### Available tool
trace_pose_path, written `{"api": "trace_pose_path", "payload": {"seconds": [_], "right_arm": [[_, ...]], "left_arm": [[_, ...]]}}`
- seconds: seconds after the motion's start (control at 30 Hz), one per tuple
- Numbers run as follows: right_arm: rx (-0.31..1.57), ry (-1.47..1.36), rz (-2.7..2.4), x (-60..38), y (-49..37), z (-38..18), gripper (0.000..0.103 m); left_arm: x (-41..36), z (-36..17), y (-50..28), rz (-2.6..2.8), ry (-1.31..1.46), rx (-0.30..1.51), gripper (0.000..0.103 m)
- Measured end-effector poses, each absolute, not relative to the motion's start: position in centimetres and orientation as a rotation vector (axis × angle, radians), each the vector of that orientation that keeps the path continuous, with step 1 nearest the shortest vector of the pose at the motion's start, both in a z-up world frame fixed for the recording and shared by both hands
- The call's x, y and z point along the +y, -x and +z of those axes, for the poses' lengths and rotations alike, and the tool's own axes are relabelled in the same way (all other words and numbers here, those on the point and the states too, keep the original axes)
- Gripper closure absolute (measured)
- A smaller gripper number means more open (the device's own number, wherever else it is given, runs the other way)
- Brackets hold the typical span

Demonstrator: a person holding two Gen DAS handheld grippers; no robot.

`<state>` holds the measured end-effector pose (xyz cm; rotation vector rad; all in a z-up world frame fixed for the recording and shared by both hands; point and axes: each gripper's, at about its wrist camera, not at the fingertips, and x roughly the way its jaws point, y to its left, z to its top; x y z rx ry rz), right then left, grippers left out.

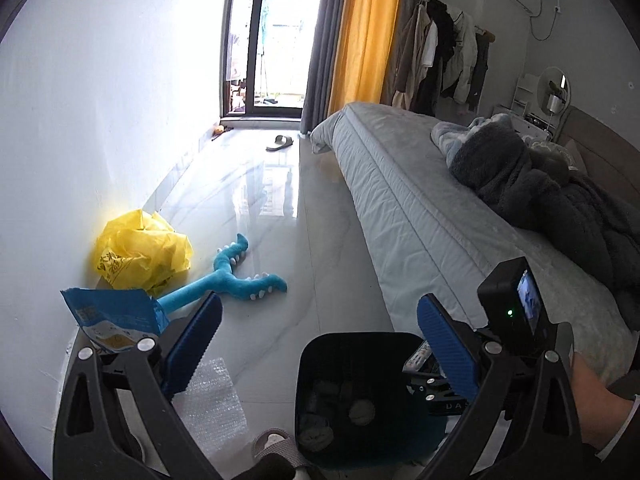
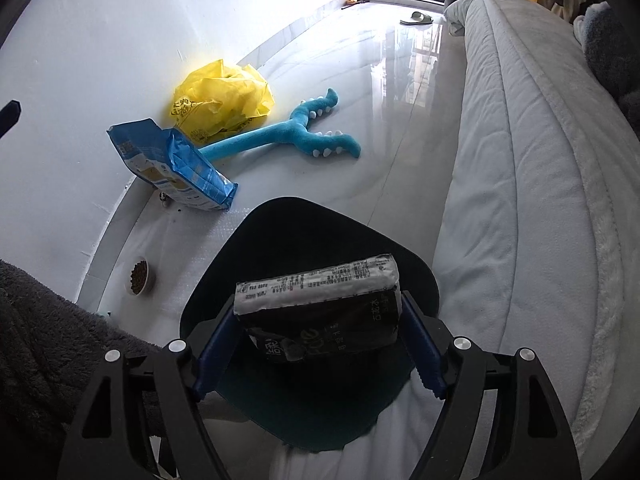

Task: Collect trash
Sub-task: 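Open the right tool to drop the pack into the bin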

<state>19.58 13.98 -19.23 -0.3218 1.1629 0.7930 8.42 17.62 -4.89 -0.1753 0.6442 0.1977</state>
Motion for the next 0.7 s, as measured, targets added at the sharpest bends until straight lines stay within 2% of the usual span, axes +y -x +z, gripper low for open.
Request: {"api": "trace_pose_path", "payload": {"seconds": [0.07, 0.23, 0.47, 0.7], "right_arm": [[1.149, 0.314, 0.794, 13.7, -19.2, -18.6, 0.017], [1.096, 0.293, 0.798, 12.3, -18.4, -16.6, 0.013], [0.930, 0.268, 0.744, 7.3, -16.9, -10.7, 0.005], [0.767, 0.204, 0.635, -0.7, -14.5, -5.2, 0.003]], "left_arm": [[17.2, -4.0, -8.1, 0.188, 0.181, 0.622, 0.003], [16.0, -2.3, -7.7, 0.172, 0.191, 0.573, 0.003], [12.9, -0.6, -7.3, 0.184, 0.156, 0.514, 0.003], [9.6, 1.5, -6.5, 0.150, 0.071, 0.463, 0.003]]}}
